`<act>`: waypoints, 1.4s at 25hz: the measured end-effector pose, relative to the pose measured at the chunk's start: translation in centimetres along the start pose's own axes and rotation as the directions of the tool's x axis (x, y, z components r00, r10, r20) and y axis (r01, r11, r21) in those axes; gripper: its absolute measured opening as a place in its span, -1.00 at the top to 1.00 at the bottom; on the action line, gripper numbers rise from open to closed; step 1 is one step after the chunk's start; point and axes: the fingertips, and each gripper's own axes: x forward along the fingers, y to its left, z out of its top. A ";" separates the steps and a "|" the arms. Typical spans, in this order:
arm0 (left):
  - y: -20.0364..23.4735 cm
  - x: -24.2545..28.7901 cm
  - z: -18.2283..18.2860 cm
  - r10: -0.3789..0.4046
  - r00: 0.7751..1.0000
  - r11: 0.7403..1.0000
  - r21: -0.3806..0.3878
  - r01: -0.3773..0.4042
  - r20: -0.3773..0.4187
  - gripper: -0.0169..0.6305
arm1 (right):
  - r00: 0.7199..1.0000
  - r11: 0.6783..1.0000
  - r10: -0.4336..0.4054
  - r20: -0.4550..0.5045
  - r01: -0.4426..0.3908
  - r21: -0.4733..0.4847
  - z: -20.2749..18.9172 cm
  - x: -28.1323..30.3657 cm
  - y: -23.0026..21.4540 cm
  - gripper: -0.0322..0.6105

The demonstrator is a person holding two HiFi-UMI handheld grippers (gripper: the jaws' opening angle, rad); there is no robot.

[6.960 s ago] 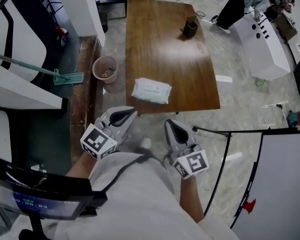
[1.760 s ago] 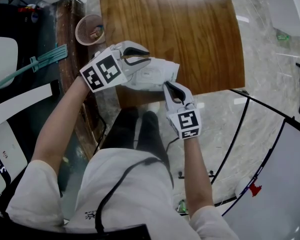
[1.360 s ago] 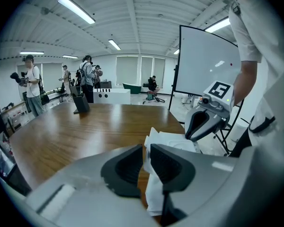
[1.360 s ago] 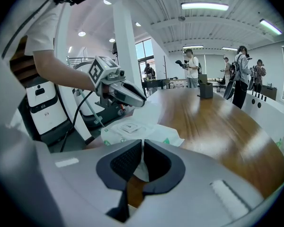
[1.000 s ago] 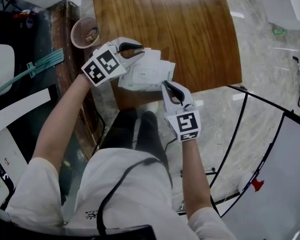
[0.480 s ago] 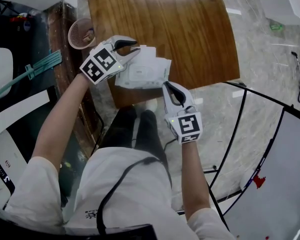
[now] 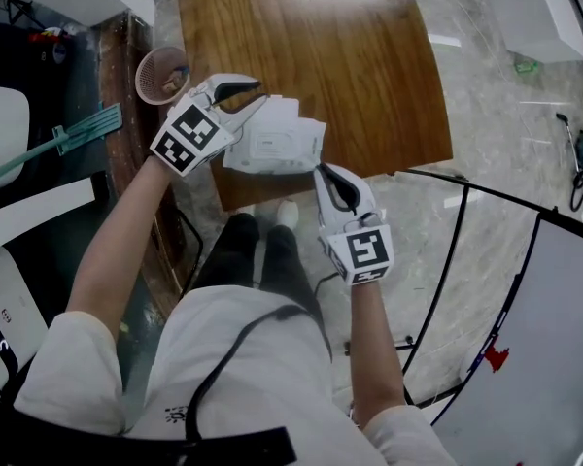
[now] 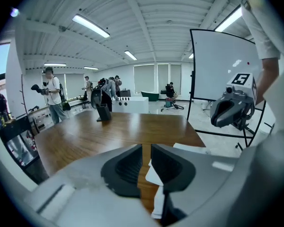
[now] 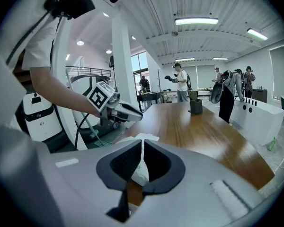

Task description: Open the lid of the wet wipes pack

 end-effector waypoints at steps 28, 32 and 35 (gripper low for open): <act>-10.9 -16.7 9.3 0.280 0.919 0.953 -0.197 -0.231 0.278 0.93 | 0.962 0.998 0.027 0.271 -0.012 -0.059 11.4 -10.6 5.7 0.88; -11.2 -16.8 9.1 0.290 0.918 0.948 -0.209 -0.238 0.270 0.93 | 0.960 0.998 0.037 0.277 -0.021 -0.060 11.6 -10.7 5.6 0.88; -11.2 -16.6 8.7 0.295 0.920 0.945 -0.223 -0.240 0.258 0.93 | 0.960 0.998 0.040 0.276 -0.023 -0.063 11.5 -10.6 5.3 0.88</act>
